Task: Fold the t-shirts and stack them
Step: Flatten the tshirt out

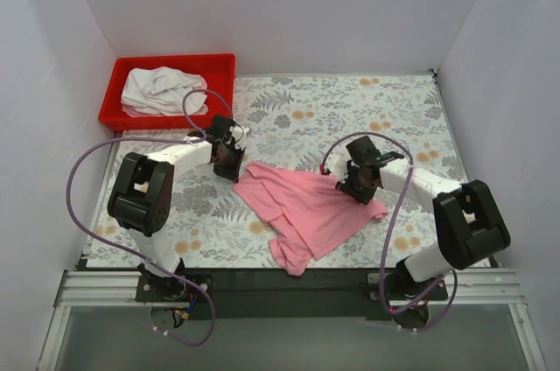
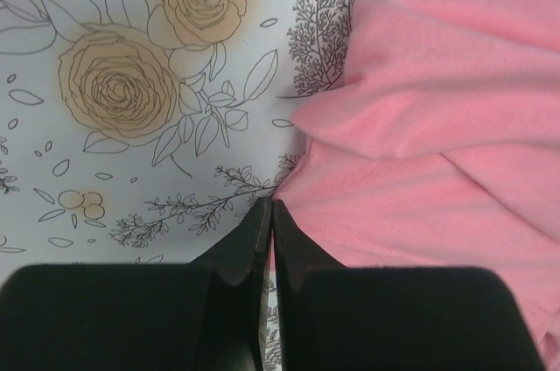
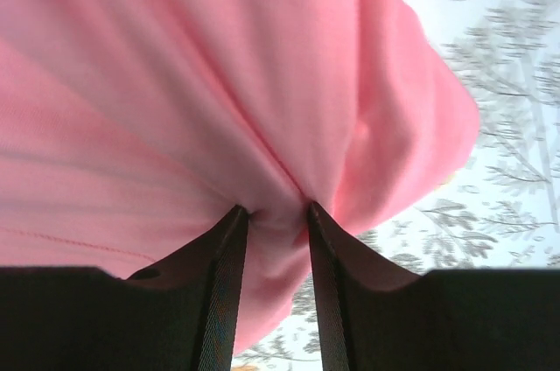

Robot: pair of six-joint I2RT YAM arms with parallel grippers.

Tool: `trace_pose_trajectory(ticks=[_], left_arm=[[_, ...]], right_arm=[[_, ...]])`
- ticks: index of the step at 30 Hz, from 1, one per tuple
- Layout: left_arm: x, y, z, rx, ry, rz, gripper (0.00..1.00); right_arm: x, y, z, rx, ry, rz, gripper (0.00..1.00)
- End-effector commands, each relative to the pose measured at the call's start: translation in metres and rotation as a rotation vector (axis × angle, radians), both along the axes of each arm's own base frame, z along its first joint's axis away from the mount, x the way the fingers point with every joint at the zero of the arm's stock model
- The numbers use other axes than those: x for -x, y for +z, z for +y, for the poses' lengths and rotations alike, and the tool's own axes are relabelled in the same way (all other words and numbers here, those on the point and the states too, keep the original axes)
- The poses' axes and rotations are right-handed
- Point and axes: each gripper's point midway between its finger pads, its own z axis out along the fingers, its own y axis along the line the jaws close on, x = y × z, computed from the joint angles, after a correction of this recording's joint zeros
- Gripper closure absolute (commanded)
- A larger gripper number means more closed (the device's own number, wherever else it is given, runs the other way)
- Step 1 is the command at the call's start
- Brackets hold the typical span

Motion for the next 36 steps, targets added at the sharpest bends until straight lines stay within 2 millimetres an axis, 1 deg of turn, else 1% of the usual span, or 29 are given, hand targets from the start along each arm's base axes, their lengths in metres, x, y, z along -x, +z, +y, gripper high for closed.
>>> trace_pose_trajectory(ticks=[1,2,3,4,5,6,7,8,9,10,11,12,13,14,15,16,17,18,19,20,22,24,25,26,28,29,31,33,36], left_arm=[[-0.004,0.001,0.001,-0.022,-0.002,0.016,1.00],[-0.005,0.005,0.000,-0.013,-0.003,0.008,1.00],[-0.005,0.008,-0.002,-0.003,-0.005,0.006,0.99],[-0.004,0.010,-0.003,0.006,-0.008,0.007,0.98],[-0.002,0.014,-0.005,0.021,-0.012,0.005,0.96],[-0.002,0.017,-0.006,0.031,-0.007,0.007,0.96],[0.000,0.019,-0.009,0.043,-0.011,0.009,0.96],[0.003,0.020,-0.010,0.054,-0.012,0.022,0.96],[0.006,0.019,-0.011,0.061,-0.009,0.034,0.96],[0.008,0.018,-0.011,0.064,-0.007,0.042,0.96],[0.009,0.017,-0.012,0.066,-0.010,0.048,0.96],[0.010,0.016,-0.011,0.062,-0.008,0.050,0.96],[0.010,0.015,-0.010,0.058,-0.007,0.053,0.96],[0.011,0.014,-0.010,0.056,-0.010,0.056,0.96],[0.012,0.011,-0.009,0.052,-0.007,0.065,0.96],[0.011,0.012,-0.008,0.049,-0.003,0.066,0.96],[0.011,0.012,-0.009,0.048,-0.003,0.067,0.96],[0.011,0.011,-0.008,0.045,-0.003,0.073,0.96],[0.011,0.011,-0.008,0.042,-0.003,0.072,0.96],[0.009,0.012,-0.007,0.036,0.000,0.068,0.96],[0.009,0.010,-0.007,0.035,0.001,0.074,0.96],[0.009,0.009,-0.006,0.029,0.003,0.075,0.96],[0.009,0.009,-0.006,0.026,0.004,0.075,0.96],[0.009,0.010,-0.006,0.026,0.002,0.073,0.96],[0.008,0.011,-0.006,0.026,0.006,0.064,0.96],[0.008,0.011,-0.005,0.026,0.007,0.063,0.96],[0.009,0.010,-0.004,0.021,0.006,0.062,0.96],[0.010,0.009,-0.003,0.018,0.009,0.062,0.96],[0.010,0.008,-0.004,0.019,0.009,0.061,0.96]], right_arm=[[-0.051,0.018,-0.012,-0.021,-0.091,-0.075,0.60],[-0.056,0.025,-0.012,-0.038,-0.108,-0.080,0.58],[-0.062,0.043,-0.003,-0.110,-0.122,-0.075,0.56],[-0.063,0.054,0.002,-0.149,-0.120,-0.067,0.54],[-0.059,0.072,0.015,-0.227,-0.098,-0.059,0.50],[-0.056,0.085,0.023,-0.279,-0.097,-0.052,0.50],[-0.046,0.101,0.032,-0.330,-0.092,-0.017,0.50],[-0.038,0.111,0.041,-0.382,-0.080,-0.001,0.48],[-0.022,0.125,0.058,-0.441,-0.029,0.008,0.48],[-0.008,0.128,0.066,-0.456,-0.008,0.036,0.48],[0.013,0.122,0.071,-0.446,0.016,0.086,0.48],[0.029,0.120,0.077,-0.438,0.049,0.107,0.49],[0.053,0.116,0.093,-0.426,0.129,0.145,0.49],[0.074,0.103,0.095,-0.398,0.151,0.197,0.50],[0.086,0.097,0.098,-0.372,0.182,0.208,0.51],[0.107,0.089,0.105,-0.337,0.249,0.236,0.52],[0.119,0.076,0.102,-0.300,0.253,0.266,0.55],[0.124,0.070,0.105,-0.283,0.272,0.268,0.58],[0.130,0.068,0.110,-0.259,0.295,0.266,0.59],[0.130,0.066,0.111,-0.246,0.298,0.261,0.59],[0.141,0.055,0.113,-0.226,0.310,0.308,0.58],[0.145,0.046,0.114,-0.174,0.317,0.319,0.58],[0.151,0.042,0.117,-0.156,0.340,0.321,0.57],[0.154,0.035,0.116,-0.123,0.340,0.341,0.56],[0.156,0.028,0.116,-0.090,0.340,0.344,0.53],[0.156,0.022,0.115,-0.074,0.334,0.350,0.49],[0.154,0.015,0.115,-0.065,0.317,0.343,0.44],[0.153,0.009,0.113,-0.046,0.307,0.342,0.42],[0.147,0.003,0.113,-0.030,0.285,0.317,0.42]])
